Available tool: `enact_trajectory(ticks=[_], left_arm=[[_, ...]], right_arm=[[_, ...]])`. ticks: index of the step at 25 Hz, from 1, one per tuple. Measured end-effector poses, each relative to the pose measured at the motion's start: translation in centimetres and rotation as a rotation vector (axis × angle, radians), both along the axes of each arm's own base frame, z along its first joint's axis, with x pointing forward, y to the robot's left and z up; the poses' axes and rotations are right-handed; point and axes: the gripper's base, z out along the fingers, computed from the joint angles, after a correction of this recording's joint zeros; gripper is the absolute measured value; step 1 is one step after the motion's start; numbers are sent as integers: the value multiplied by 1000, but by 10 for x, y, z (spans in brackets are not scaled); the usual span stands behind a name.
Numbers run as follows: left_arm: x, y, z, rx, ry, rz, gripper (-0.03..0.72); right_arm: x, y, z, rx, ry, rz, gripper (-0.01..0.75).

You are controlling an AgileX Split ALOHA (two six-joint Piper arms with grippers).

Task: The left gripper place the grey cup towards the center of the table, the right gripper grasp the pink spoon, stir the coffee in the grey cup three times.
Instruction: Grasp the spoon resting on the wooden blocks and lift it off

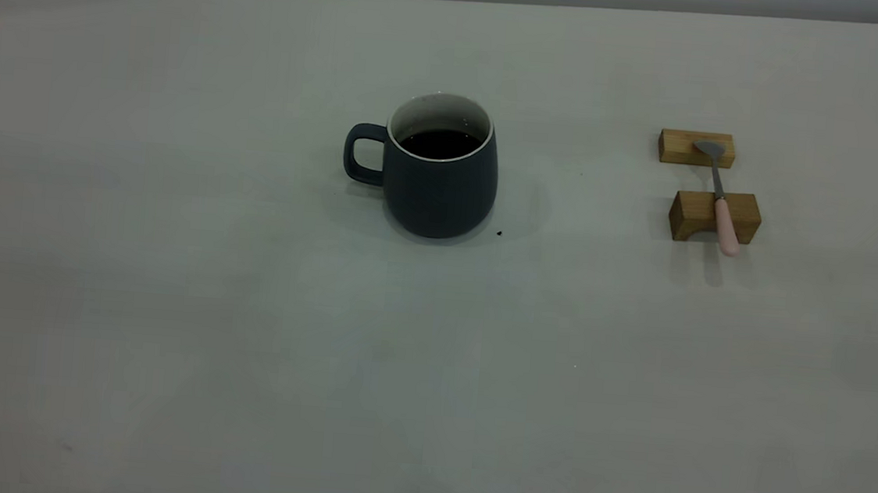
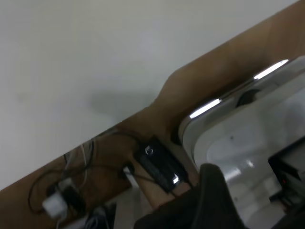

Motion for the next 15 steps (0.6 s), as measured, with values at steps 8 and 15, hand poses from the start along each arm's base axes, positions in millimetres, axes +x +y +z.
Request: enact_trajectory(ticks=[8,15], left_arm=[[-39,18,-14,-54,-229,33,519],[-60,26,-11,-117,-380,51,519]], right_arm=[[0,0,0,0,0,0,242],[0,0,0,0,0,0,242]])
